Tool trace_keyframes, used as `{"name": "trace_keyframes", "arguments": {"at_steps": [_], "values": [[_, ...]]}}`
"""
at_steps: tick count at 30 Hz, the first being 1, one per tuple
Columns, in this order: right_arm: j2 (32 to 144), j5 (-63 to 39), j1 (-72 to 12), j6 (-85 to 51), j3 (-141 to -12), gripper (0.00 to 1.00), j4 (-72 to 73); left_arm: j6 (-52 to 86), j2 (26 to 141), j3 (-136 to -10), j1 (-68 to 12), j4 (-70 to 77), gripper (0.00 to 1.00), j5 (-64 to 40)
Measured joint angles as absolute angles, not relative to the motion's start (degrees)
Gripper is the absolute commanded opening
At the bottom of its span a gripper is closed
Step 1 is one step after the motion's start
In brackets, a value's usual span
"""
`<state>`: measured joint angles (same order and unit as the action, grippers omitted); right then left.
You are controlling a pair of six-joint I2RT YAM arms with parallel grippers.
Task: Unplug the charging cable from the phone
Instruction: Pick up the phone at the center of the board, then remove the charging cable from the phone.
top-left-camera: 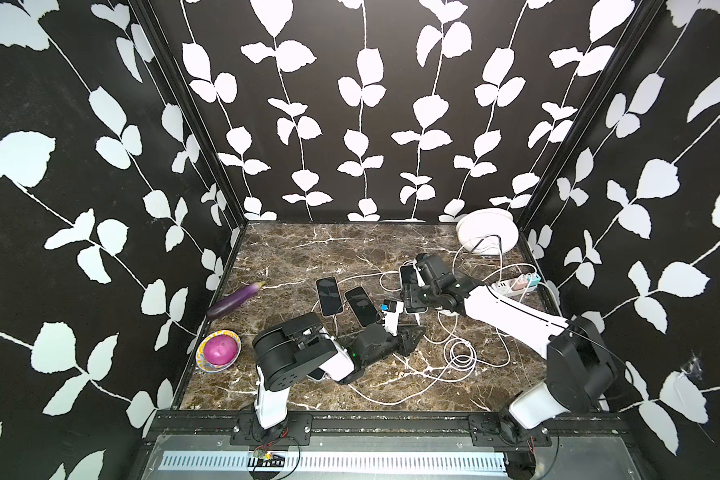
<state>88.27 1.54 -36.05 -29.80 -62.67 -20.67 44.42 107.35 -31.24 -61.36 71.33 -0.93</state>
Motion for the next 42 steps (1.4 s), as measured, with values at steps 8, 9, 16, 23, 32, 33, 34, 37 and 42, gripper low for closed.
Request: {"name": "trace_keyframes", "arguments": {"at_steps": [8,9,16,23,32,33,34,37,42], "values": [[86.5,1.0,-35.9,-30.9,-61.8,0.0,-18.8,45.1,108.2,-30.9,-61.4,72.7,0.57,0.1],[86.4,0.8,-35.9,-31.0,-61.6,0.0,-18.6,45.1,108.4,-31.1,-61.4,72.8,0.56,0.1],[86.4,-0.4,-35.9,-32.0,-59.9,0.0,-17.3,45.1,108.9,-32.6,-61.4,72.8,0.36,-0.1],[85.8,-1.1,-35.7,-33.3,-58.9,0.0,-16.4,45.7,111.6,-32.6,-61.3,75.1,0.39,0.2],[85.3,-2.2,-35.7,-34.1,-58.8,0.0,-15.3,46.5,112.7,-32.6,-61.3,76.7,0.21,0.7],[85.3,-2.2,-35.7,-34.1,-58.8,0.0,-15.3,46.5,112.7,-32.6,-61.3,76.6,0.16,0.7],[85.3,-2.2,-35.7,-34.1,-58.8,0.0,-15.3,46.6,112.7,-32.6,-61.3,76.5,0.11,0.7],[85.3,-2.2,-35.7,-34.1,-58.8,0.0,-15.3,46.8,112.7,-32.8,-61.3,75.8,0.0,1.1],[84.9,-2.1,-35.7,-34.1,-58.7,0.0,-15.3,46.8,112.7,-33.1,-61.3,75.0,0.0,1.8]]}}
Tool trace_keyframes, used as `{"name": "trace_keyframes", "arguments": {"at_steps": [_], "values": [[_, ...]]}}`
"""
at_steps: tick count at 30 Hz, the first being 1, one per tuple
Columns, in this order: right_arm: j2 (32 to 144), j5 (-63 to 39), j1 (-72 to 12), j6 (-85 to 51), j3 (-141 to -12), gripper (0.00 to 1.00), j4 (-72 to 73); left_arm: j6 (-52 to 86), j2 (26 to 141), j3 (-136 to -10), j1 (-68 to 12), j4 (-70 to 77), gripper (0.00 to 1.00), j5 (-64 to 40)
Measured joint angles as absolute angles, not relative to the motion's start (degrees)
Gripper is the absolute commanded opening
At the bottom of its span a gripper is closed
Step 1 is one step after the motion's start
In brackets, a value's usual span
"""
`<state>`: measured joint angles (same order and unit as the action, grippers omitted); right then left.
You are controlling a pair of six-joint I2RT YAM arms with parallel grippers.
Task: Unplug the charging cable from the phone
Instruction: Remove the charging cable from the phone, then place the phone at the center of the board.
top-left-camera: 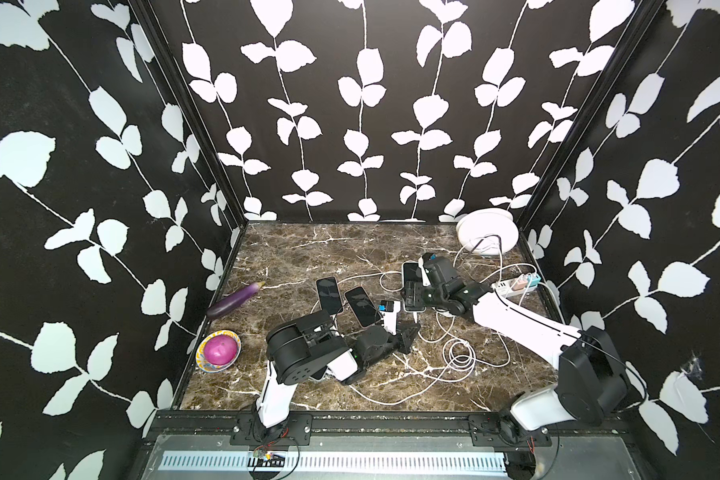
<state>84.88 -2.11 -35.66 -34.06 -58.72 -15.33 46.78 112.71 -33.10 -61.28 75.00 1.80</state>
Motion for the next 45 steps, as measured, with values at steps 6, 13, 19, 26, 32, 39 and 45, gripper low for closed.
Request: {"name": "trace_keyframes", "arguments": {"at_steps": [6,13,19,26,32,39,45], "values": [[84.8,-1.3,-35.7,-34.1,-58.7,0.0,-15.3,46.8,112.7,-33.7,-61.3,74.0,0.0,2.4],[84.8,1.9,-35.7,-33.4,-59.4,0.0,-15.7,48.0,113.0,-35.0,-61.6,73.2,0.0,2.8],[85.5,3.6,-35.2,-32.1,-65.3,0.0,-13.8,48.1,113.1,-35.0,-62.4,71.8,0.0,2.5],[86.4,4.1,-35.1,-31.1,-66.4,0.0,-13.2,47.1,113.4,-34.7,-62.6,70.0,0.53,2.4],[86.4,4.2,-34.8,-28.9,-69.2,0.0,-25.6,42.0,103.6,-31.8,-62.4,60.4,0.78,2.9],[90.0,3.8,-33.1,-25.8,-77.5,0.0,-38.8,32.4,72.9,-34.1,-61.8,33.4,0.84,10.3],[99.3,2.8,-32.5,-23.5,-79.5,0.0,-41.6,28.3,60.5,-40.7,-59.9,7.1,0.83,19.3]]}}
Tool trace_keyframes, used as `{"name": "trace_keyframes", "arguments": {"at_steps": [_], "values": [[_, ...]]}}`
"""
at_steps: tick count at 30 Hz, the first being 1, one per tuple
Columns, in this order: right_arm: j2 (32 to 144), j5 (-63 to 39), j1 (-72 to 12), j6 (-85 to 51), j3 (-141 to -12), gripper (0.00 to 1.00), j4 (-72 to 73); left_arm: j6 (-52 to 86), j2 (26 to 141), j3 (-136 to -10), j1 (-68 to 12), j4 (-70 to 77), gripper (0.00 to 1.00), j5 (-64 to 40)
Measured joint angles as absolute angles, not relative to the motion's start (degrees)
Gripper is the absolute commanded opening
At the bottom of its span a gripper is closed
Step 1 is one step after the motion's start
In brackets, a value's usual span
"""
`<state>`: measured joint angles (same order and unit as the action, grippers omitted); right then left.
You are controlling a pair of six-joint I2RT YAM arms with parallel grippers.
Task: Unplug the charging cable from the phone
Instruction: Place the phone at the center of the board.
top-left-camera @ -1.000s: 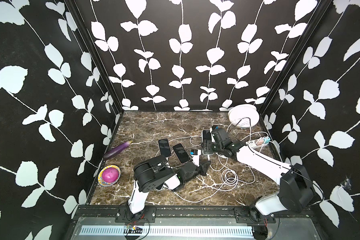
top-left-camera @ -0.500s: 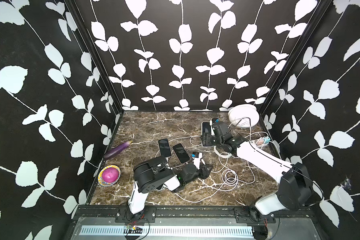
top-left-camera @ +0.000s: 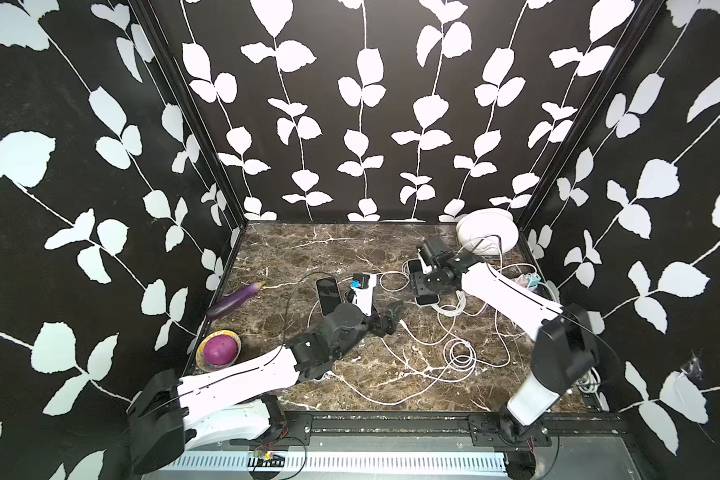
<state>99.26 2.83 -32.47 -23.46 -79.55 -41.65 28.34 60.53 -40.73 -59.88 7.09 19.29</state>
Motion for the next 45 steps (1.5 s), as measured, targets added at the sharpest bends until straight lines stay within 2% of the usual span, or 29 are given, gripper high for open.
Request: {"name": "trace_keyframes", "arguments": {"at_steps": [5,10,22,31,33,36,39,41,45], "values": [[106.5,1.0,-32.6,-22.5,-79.6,0.0,-41.8,30.0,57.4,-41.3,-55.7,-10.3,0.79,23.4],[109.5,-0.3,-33.1,-22.3,-79.8,0.0,-42.5,31.8,55.3,-41.3,-51.7,-20.2,0.8,25.6],[111.4,-2.6,-33.8,-22.8,-81.5,0.0,-47.1,34.7,56.8,-42.3,-51.0,-27.0,0.78,26.1],[119.9,-3.5,-32.1,-22.9,-88.9,0.0,-50.2,35.9,58.2,-42.3,-50.7,-27.1,0.77,25.3],[120.8,-3.2,-31.9,-22.9,-90.1,0.2,-50.1,36.1,58.2,-42.3,-50.6,-27.1,0.77,25.0],[120.9,-2.2,-31.9,-22.9,-90.3,0.6,-50.2,36.4,58.7,-42.3,-50.5,-27.1,0.77,24.6],[120.0,-1.5,-31.9,-23.0,-89.4,0.87,-50.1,36.6,59.5,-42.3,-50.4,-27.1,0.78,24.1],[118.9,-1.0,-32.0,-22.5,-88.6,0.93,-50.3,36.9,59.9,-42.3,-50.4,-27.1,0.78,23.7],[115.2,-0.8,-32.4,-22.0,-88.2,0.96,-50.5,37.6,60.6,-42.3,-50.3,-26.8,0.78,22.9]]}}
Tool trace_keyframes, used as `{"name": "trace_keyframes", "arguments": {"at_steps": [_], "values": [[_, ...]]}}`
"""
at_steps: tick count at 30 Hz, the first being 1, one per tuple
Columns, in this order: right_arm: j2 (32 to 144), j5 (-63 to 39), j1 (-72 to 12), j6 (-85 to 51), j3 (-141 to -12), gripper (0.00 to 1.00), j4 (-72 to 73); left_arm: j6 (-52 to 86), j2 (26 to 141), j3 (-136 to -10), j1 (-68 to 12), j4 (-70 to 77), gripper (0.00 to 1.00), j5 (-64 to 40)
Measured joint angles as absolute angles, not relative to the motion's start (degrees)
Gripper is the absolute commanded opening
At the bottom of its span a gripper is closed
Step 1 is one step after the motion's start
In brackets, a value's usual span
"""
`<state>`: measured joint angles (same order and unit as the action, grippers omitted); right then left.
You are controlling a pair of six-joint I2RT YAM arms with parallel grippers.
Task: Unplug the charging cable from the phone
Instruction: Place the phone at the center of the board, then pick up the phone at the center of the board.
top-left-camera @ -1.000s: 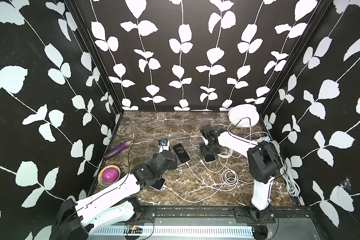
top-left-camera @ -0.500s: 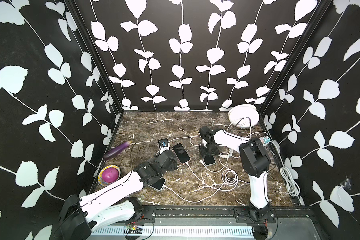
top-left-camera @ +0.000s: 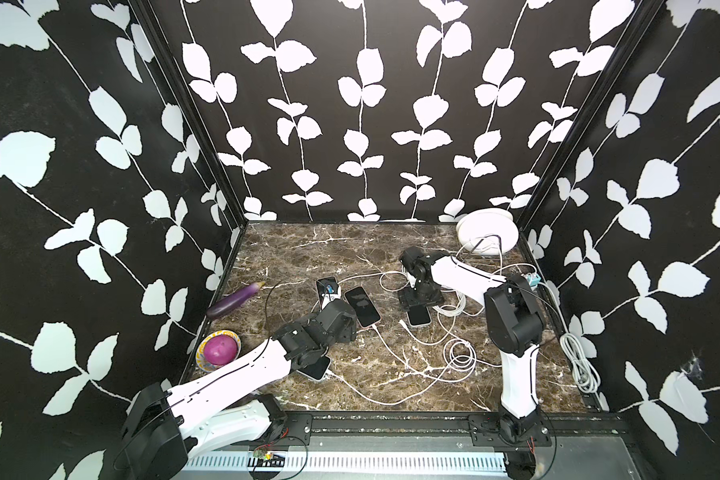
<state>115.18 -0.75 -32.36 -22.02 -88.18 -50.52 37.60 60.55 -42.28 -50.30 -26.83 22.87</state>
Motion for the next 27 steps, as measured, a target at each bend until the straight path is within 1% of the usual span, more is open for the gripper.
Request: {"name": "trace_keyframes", "arguments": {"at_steps": [5,9,13,16,20,27], "values": [[110.3,0.0,-34.3,-21.6,-89.5,0.97,-51.7,38.4,60.9,-42.3,-50.3,-26.7,0.78,22.0],[109.7,0.4,-38.7,-21.3,-93.7,0.99,-52.0,40.0,59.9,-41.5,-50.2,-26.0,0.78,21.7],[114.5,1.7,-45.1,-21.7,-102.2,0.99,-51.8,42.5,56.5,-39.2,-50.1,-25.4,0.73,21.7],[118.7,2.4,-47.8,-22.2,-105.0,0.99,-49.9,44.9,53.7,-37.2,-50.1,-24.9,0.72,21.6],[125.2,3.3,-48.8,-22.2,-107.6,0.99,-49.5,48.2,48.6,-32.4,-50.1,-23.6,0.72,21.1],[132.2,3.2,-49.0,-21.2,-111.7,0.99,-49.2,50.0,47.1,-30.8,-50.1,-23.0,0.73,20.7]]}}
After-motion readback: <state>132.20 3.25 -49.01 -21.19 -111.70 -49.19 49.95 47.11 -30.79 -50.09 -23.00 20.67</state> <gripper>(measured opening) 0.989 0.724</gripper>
